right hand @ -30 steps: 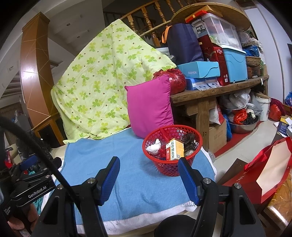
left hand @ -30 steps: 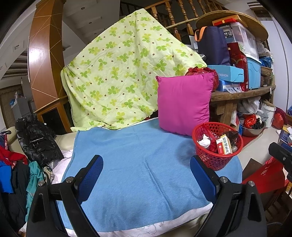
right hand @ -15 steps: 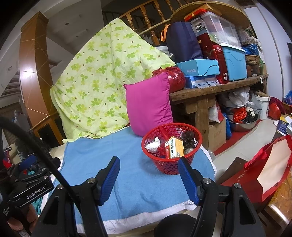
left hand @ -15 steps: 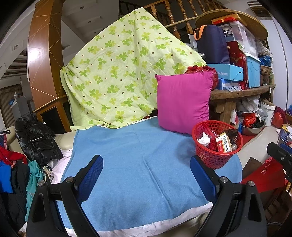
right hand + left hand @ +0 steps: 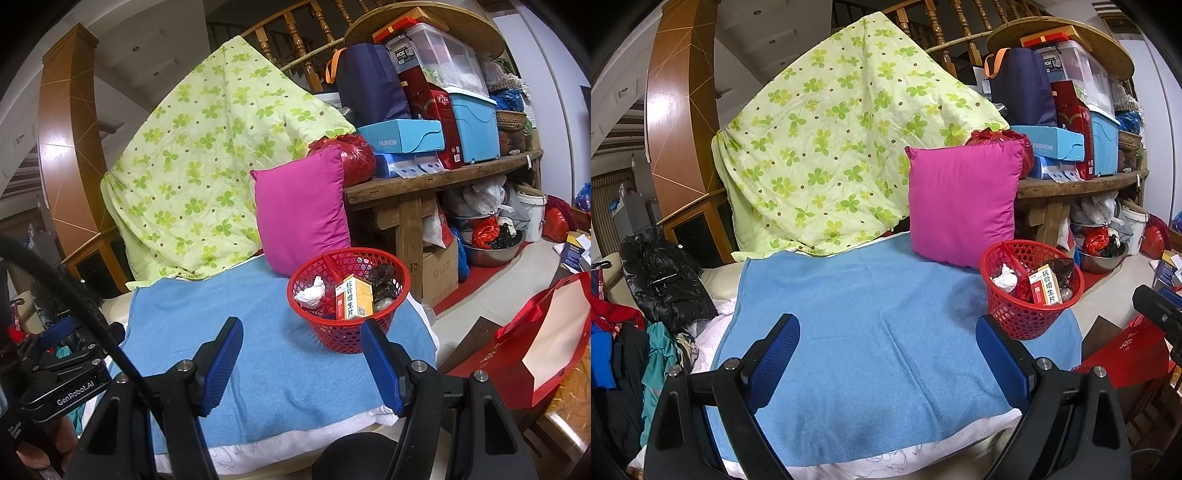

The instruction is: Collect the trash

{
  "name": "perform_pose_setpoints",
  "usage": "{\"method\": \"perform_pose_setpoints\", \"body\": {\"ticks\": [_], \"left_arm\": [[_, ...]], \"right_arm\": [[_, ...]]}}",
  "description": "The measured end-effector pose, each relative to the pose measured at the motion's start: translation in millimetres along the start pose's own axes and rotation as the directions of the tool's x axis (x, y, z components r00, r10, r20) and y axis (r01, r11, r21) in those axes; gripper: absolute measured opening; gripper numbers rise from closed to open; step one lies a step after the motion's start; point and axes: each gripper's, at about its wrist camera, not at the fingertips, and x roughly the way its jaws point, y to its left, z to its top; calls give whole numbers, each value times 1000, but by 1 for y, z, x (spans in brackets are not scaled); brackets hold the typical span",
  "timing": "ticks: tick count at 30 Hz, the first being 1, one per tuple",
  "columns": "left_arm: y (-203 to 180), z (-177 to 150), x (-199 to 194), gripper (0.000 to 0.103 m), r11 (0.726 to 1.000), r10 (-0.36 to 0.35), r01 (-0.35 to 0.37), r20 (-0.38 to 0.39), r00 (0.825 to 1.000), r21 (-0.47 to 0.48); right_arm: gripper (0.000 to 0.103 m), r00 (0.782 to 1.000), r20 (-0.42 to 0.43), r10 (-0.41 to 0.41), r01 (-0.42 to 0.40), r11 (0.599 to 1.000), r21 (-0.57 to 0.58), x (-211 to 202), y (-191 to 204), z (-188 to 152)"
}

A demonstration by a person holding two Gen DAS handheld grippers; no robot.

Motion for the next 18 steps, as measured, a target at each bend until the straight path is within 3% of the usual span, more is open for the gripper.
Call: {"method": "perform_pose_setpoints", "body": {"ticks": [18], "left_arm": [[-2, -11, 12, 96, 1000, -12, 12, -20, 1000, 6]], "right_arm": [[70, 1000, -12, -6, 6, 1000, 4, 7, 4, -4]]}}
